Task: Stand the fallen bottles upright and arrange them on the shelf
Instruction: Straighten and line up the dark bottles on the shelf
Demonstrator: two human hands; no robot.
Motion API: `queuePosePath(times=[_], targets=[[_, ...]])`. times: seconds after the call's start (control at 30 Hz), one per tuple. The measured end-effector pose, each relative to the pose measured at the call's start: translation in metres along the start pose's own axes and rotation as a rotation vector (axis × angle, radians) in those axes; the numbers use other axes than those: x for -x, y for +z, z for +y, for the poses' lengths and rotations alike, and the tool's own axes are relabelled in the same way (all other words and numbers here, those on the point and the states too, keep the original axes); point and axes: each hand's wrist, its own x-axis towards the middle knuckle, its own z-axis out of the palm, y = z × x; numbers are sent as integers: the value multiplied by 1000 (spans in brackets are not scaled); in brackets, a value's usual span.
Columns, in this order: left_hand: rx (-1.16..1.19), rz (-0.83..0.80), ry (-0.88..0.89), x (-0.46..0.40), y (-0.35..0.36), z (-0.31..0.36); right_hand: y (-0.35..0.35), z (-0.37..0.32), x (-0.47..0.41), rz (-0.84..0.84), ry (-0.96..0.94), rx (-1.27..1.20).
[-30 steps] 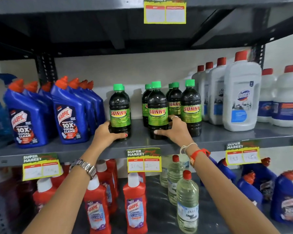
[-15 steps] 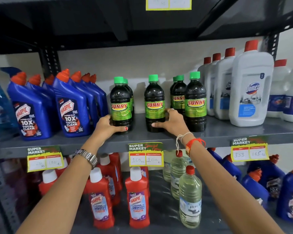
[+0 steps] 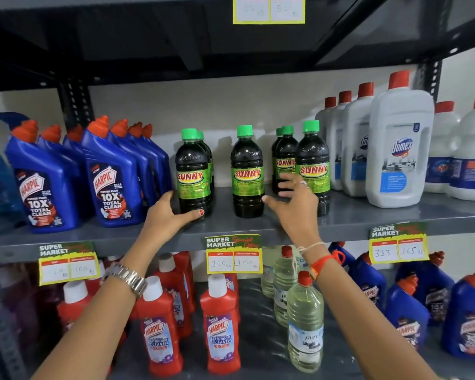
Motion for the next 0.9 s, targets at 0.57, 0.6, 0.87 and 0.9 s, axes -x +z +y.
queuePosePath(times=[0.57,0.6,0.87,0.9], targets=[[-817,72,147,47,6,-25,-51,38,-26,68,110,216],[-819,80,151,48,7,-25,-53,40,-27,28,132,209],[-828,118,147,49,11,-29,-51,30,-22,14,157,215],[-825,120,150,49,12,-29,-49,28,-22,3,157,223]])
